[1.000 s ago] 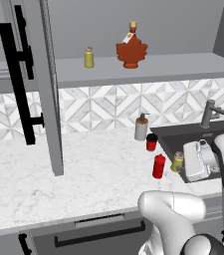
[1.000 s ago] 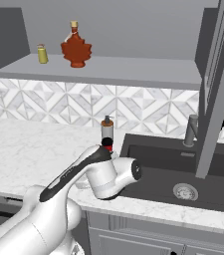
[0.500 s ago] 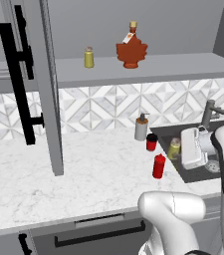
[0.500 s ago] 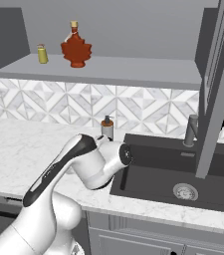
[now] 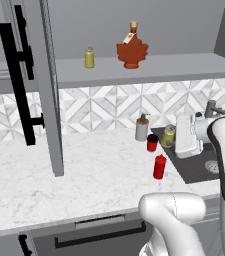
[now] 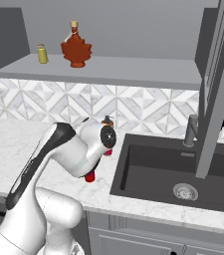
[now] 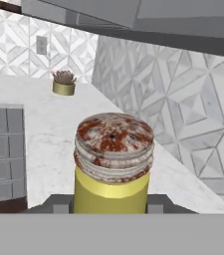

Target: Put the shaker and condiment bottle from the counter next to their counterparts in the cabinet.

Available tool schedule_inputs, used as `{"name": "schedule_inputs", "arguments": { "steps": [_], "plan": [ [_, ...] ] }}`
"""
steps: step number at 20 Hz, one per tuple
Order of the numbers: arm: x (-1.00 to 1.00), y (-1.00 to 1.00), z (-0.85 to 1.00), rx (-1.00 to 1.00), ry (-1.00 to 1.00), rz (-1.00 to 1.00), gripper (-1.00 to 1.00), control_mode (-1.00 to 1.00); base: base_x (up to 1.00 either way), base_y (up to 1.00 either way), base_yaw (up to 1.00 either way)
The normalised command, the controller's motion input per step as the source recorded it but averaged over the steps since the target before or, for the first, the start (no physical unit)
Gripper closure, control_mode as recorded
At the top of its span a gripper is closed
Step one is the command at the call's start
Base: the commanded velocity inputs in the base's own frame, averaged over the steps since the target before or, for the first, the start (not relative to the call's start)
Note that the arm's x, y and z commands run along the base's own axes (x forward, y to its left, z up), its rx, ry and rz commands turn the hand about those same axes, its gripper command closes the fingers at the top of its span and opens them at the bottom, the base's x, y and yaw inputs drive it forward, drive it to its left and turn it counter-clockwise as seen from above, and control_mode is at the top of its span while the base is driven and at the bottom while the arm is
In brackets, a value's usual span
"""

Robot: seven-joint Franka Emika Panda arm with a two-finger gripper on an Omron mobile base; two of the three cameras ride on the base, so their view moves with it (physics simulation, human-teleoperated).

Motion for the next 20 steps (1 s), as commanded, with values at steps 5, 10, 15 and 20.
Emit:
{"name": "schedule_inputs", "arguments": {
  "steps": [5, 10, 15, 20],
  "plan": [
    [-0.01, 0.39, 0.61, -0.01, -0.08, 0.00, 1.00, -1.00, 0.00, 0.00, 0.00],
    [-0.08, 0.33, 0.64, 0.00, -0.05, 0.00, 1.00, -1.00, 0.00, 0.00, 0.00],
    [-0.17, 0.31, 0.64, 0.00, -0.04, 0.00, 1.00, -1.00, 0.00, 0.00, 0.00],
    [-0.25, 0.33, 0.62, 0.00, -0.03, -0.01, 1.00, -1.00, 0.00, 0.00, 0.00]
  ]
}}
